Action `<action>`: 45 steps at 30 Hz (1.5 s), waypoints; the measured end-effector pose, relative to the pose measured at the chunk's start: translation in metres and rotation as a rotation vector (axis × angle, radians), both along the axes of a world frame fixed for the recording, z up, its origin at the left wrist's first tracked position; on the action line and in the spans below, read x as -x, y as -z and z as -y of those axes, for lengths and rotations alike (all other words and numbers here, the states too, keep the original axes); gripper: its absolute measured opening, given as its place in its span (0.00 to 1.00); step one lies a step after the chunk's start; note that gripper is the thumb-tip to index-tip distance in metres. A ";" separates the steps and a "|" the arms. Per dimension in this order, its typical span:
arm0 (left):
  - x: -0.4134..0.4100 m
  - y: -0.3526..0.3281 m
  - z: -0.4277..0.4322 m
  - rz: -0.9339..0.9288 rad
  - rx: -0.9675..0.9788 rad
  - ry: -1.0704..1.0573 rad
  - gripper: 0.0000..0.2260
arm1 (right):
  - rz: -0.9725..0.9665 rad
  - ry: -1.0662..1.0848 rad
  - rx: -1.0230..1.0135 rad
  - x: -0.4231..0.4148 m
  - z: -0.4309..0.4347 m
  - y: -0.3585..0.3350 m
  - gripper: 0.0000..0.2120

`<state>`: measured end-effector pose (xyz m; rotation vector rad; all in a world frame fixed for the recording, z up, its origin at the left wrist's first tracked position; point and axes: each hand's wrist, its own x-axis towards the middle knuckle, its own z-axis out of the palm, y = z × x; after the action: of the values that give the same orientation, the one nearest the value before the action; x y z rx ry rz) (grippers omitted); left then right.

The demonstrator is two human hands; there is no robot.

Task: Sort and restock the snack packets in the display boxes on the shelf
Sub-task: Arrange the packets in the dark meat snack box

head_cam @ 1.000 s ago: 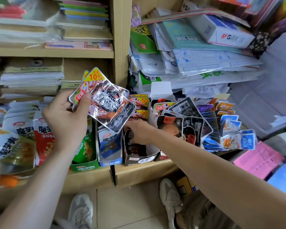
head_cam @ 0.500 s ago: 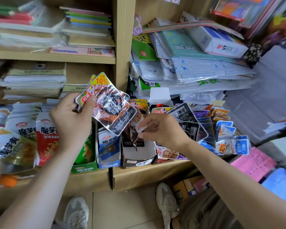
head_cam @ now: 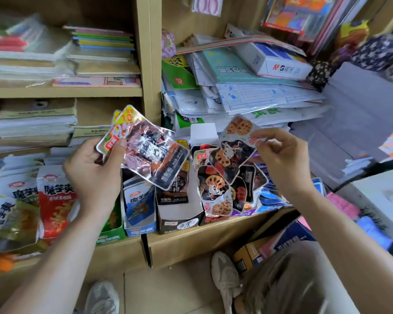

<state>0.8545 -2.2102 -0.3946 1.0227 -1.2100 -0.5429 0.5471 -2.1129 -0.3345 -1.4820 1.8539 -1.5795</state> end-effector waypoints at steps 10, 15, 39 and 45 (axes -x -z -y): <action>0.022 0.025 0.001 0.523 -0.010 0.082 0.08 | -0.112 0.036 -0.042 0.006 0.006 0.043 0.13; 0.042 0.030 -0.004 0.895 -0.009 -0.039 0.10 | -0.158 0.044 0.031 0.012 0.020 0.044 0.20; 0.138 0.034 -0.008 0.842 -0.079 0.668 0.46 | -0.495 -0.054 -0.006 0.006 -0.009 0.095 0.34; 0.136 0.033 -0.008 0.889 -0.116 0.825 0.41 | -0.240 0.118 -0.107 0.030 -0.024 0.091 0.54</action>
<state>0.7186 -2.2021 -0.4271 0.8388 -2.4580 -0.8268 0.5175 -2.0891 -0.4259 -1.5992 2.1580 -1.3771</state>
